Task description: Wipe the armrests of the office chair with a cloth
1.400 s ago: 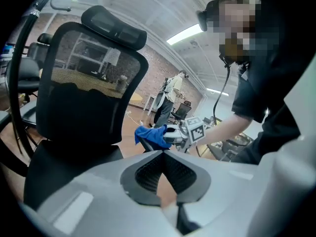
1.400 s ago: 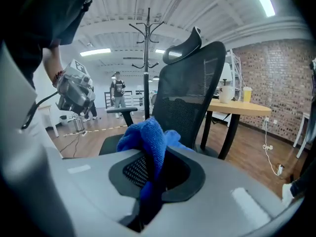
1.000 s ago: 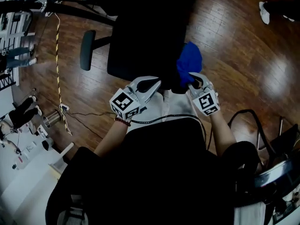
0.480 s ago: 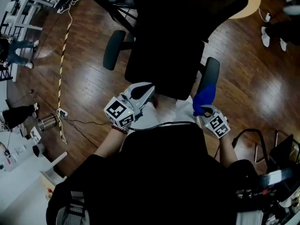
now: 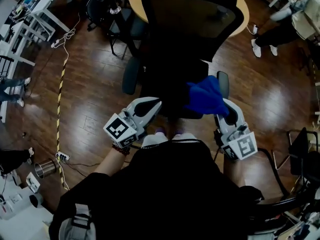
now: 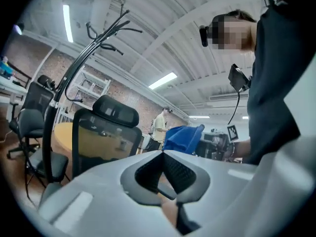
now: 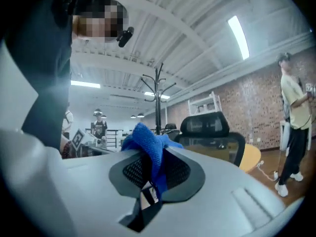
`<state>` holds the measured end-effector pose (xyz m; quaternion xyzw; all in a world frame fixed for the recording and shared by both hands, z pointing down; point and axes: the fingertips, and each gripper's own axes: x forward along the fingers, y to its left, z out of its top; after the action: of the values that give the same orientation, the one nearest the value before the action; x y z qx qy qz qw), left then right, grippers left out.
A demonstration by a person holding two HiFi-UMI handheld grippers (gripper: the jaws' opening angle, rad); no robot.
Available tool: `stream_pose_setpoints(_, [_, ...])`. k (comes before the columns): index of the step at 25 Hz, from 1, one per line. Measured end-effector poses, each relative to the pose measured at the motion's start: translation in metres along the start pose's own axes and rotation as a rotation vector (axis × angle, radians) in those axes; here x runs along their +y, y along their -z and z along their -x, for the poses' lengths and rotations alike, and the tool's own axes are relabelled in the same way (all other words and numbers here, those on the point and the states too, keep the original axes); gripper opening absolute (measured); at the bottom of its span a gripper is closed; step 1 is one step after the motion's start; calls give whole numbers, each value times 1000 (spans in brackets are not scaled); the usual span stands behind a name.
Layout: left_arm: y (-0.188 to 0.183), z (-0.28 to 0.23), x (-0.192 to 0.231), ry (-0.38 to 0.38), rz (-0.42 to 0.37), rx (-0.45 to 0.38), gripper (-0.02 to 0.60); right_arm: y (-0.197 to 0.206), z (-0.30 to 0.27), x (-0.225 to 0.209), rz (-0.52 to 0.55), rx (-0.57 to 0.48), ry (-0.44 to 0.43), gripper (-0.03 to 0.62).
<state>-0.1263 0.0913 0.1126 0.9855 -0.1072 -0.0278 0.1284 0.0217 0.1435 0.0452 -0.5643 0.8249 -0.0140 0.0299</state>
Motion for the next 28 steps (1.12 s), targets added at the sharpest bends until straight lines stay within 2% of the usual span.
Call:
stream_pose_setpoints(2, [-27,3,-13,0,-66,-30,5,-26,5,4,42,-26,83,41])
stream_pose_setpoints(4, [-52,-7,-23,1,-101,-81,5,-35,6,-3,73,-32,156,41])
stream_pose_setpoints(6, [-72,-24,-36,23,-133,-127,5,-43,7,-8,89,-55,186,41])
stream_pose_setpoints(7, [-78,-33,-43,38,-171,-124,5,-45,7,-8,89,-63,184,41])
stream_pose_setpoints(10, [-80,-48,-55,56,-336,-37,5,-41,4,3,71,-64,157,41])
stream_pose_setpoints(11, [-80,-50,-56,58,-360,-19,5,-37,3,6,71,-58,149,41])
stream_pose_setpoints(16, [-77,-49,-67,77,-276,-22,5,-16,3,0,32,5,167,41])
stream_pose_setpoints(20, [-70,-43,-65,48,-245,-1,5,-8,2,-3,33,34,166,41])
stream_pose_setpoints(28, [-63,-44,-68,37,-253,30,5,-5,2,-1,26,39,141,41])
